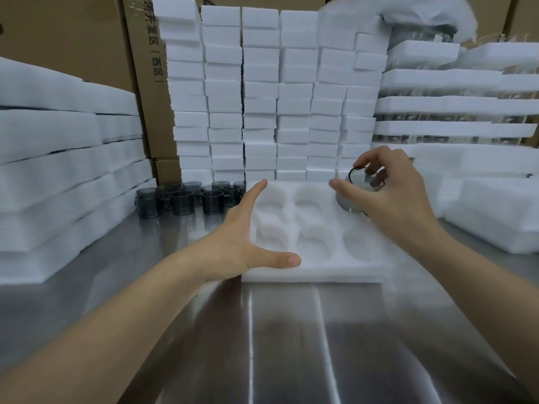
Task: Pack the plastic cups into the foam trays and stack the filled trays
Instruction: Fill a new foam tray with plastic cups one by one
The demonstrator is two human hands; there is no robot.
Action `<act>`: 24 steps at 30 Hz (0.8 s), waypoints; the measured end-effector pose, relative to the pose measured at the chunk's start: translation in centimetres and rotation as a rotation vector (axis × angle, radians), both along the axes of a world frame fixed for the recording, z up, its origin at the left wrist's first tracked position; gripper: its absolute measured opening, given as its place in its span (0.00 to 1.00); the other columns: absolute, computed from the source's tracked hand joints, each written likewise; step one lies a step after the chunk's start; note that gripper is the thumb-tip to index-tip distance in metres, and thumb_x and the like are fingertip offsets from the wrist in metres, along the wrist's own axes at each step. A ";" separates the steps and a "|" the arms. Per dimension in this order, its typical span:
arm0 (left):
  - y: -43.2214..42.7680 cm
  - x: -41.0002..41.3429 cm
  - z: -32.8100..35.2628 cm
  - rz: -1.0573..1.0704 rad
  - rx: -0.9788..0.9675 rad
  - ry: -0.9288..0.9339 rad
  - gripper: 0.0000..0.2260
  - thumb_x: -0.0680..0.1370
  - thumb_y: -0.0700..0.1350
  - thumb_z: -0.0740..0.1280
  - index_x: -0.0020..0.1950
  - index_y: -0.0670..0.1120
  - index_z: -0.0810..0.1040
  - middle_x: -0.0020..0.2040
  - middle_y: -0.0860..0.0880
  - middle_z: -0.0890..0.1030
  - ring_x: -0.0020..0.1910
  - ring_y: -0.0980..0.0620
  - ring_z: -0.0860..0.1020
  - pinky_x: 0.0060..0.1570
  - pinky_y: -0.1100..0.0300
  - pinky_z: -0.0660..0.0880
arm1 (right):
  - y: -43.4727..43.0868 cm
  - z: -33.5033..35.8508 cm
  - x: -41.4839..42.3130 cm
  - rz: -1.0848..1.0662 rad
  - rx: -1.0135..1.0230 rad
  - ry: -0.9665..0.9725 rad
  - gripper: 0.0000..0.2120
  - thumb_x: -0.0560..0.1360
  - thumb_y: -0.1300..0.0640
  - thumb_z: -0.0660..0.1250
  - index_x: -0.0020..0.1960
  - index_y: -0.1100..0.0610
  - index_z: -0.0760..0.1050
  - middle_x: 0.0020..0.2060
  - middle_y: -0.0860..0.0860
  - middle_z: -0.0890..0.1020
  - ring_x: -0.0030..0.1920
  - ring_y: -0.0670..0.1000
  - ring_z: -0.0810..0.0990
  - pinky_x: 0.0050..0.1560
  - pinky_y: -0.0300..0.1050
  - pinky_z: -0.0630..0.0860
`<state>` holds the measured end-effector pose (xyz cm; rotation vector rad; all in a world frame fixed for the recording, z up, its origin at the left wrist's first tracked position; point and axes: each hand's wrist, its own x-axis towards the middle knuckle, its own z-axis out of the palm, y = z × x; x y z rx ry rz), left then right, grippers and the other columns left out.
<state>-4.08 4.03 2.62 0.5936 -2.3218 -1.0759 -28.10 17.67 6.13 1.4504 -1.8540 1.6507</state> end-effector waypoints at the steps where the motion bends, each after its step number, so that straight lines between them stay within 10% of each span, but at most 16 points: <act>1: 0.0 0.0 0.0 0.001 0.004 0.002 0.62 0.60 0.65 0.85 0.79 0.79 0.45 0.84 0.65 0.50 0.76 0.64 0.53 0.73 0.57 0.54 | 0.0 -0.2 0.1 0.002 0.014 0.030 0.18 0.69 0.39 0.81 0.52 0.42 0.77 0.52 0.46 0.75 0.48 0.44 0.75 0.48 0.30 0.72; 9: -0.1 0.1 -0.1 -0.009 0.017 0.000 0.61 0.62 0.63 0.86 0.79 0.79 0.43 0.83 0.66 0.50 0.76 0.63 0.54 0.73 0.57 0.55 | -0.7 -1.1 0.3 -0.038 0.143 0.125 0.21 0.71 0.39 0.79 0.55 0.42 0.71 0.56 0.46 0.74 0.59 0.48 0.71 0.55 0.36 0.66; 16: -0.1 0.2 -0.1 -0.012 0.005 -0.004 0.61 0.62 0.64 0.85 0.80 0.78 0.43 0.83 0.67 0.48 0.76 0.65 0.52 0.73 0.57 0.54 | -0.8 -0.1 -0.3 0.190 0.186 -0.373 0.12 0.81 0.33 0.61 0.48 0.37 0.77 0.60 0.42 0.78 0.45 0.35 0.77 0.45 0.44 0.68; 18: -0.1 0.1 -0.1 -0.010 0.008 -0.004 0.61 0.62 0.64 0.85 0.79 0.78 0.43 0.83 0.68 0.48 0.76 0.65 0.52 0.73 0.58 0.54 | -0.8 -0.2 -0.8 0.196 0.205 -0.477 0.08 0.80 0.34 0.65 0.51 0.36 0.79 0.60 0.40 0.79 0.57 0.36 0.78 0.53 0.46 0.74; 21: -0.1 0.1 -0.1 -0.005 0.000 -0.003 0.61 0.61 0.65 0.85 0.79 0.79 0.43 0.84 0.67 0.48 0.76 0.64 0.53 0.73 0.58 0.54 | -0.7 -0.5 -1.5 0.239 0.297 -0.645 0.24 0.72 0.28 0.72 0.62 0.40 0.79 0.63 0.42 0.81 0.65 0.49 0.79 0.70 0.56 0.76; 24: -0.2 0.1 -0.1 -0.001 -0.002 -0.004 0.61 0.62 0.65 0.85 0.78 0.80 0.44 0.83 0.68 0.48 0.76 0.63 0.54 0.73 0.58 0.55 | -0.5 -0.4 -1.6 0.387 0.418 -0.779 0.30 0.70 0.29 0.75 0.65 0.45 0.81 0.62 0.49 0.86 0.60 0.55 0.86 0.62 0.55 0.82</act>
